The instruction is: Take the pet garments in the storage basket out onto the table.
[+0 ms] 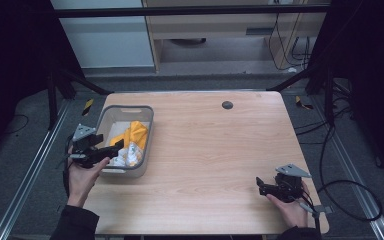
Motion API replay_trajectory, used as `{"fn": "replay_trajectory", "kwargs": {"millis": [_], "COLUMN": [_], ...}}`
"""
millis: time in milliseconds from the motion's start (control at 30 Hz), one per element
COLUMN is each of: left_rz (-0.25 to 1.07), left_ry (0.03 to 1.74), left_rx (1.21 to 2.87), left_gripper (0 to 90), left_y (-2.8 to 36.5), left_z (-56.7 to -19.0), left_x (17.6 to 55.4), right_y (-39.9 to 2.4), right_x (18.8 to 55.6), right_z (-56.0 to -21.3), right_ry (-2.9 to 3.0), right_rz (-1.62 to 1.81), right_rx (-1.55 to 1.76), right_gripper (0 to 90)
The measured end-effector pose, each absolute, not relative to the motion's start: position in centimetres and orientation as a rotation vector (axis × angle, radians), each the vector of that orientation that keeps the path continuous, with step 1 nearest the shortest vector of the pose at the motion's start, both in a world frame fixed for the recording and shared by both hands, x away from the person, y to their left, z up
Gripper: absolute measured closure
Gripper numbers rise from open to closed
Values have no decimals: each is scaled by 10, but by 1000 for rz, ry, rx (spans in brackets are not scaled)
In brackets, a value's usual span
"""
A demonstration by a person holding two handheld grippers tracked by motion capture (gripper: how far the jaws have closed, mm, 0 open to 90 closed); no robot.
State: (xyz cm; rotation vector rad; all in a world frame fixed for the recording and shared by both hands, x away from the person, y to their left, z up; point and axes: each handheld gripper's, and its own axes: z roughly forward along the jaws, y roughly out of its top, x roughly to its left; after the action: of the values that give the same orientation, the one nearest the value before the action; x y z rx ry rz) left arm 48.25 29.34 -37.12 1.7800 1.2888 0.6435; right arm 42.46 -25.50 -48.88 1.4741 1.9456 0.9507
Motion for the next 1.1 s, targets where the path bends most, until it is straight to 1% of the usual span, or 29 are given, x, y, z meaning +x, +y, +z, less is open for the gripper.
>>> {"fn": "replay_trajectory", "kwargs": {"millis": [467,600,1100], "left_rz": [625,612,543], "left_ry": [1286,1293,1349], "left_rx": [1917,1935,2012], "left_gripper": [223,256,323], "left_y": [278,275,267], "left_z": [-367,-366,-373], "left_x": [499,502,516], "right_y": [-252,-252,-253], "right_x": [426,426,426], "right_z": [-491,-491,-490], "right_ry": [1976,1980,1976], "right_rz": [931,927,935], "right_rx": [1479,1477,1465], "right_gripper": [96,96,99]}}
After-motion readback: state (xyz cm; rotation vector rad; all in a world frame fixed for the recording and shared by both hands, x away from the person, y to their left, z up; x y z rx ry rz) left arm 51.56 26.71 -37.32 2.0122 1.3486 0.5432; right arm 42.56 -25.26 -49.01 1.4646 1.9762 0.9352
